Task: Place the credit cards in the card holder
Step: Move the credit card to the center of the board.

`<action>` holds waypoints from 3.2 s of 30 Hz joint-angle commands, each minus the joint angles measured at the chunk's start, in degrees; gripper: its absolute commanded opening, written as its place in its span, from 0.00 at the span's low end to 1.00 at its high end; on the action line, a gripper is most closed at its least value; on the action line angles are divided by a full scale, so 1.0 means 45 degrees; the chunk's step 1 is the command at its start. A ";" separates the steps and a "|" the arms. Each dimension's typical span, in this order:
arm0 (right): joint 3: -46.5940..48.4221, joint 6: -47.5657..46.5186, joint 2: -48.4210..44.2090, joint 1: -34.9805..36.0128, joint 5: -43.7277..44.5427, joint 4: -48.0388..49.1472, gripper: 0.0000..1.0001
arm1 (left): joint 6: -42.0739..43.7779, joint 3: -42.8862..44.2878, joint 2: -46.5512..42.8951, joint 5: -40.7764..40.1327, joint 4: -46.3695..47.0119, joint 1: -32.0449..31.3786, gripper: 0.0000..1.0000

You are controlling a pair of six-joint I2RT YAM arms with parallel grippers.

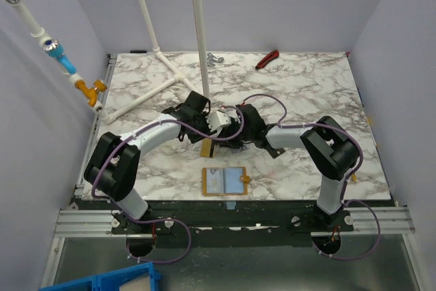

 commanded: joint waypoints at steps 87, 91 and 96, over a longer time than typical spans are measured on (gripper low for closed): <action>-0.2589 0.1068 -0.1432 0.0011 0.1008 0.1044 0.39 | 0.0289 -0.1102 -0.0413 -0.0895 0.1520 -0.1564 0.31; -0.2710 0.1163 -0.1353 0.0011 0.0878 0.1339 0.40 | 0.0416 -0.1101 0.0211 -0.1456 0.1410 -0.2054 0.31; -0.3118 0.1096 -0.1785 -0.0007 0.1121 0.1446 0.40 | 0.0519 -0.1475 0.0448 -0.2076 0.1490 -0.2126 0.31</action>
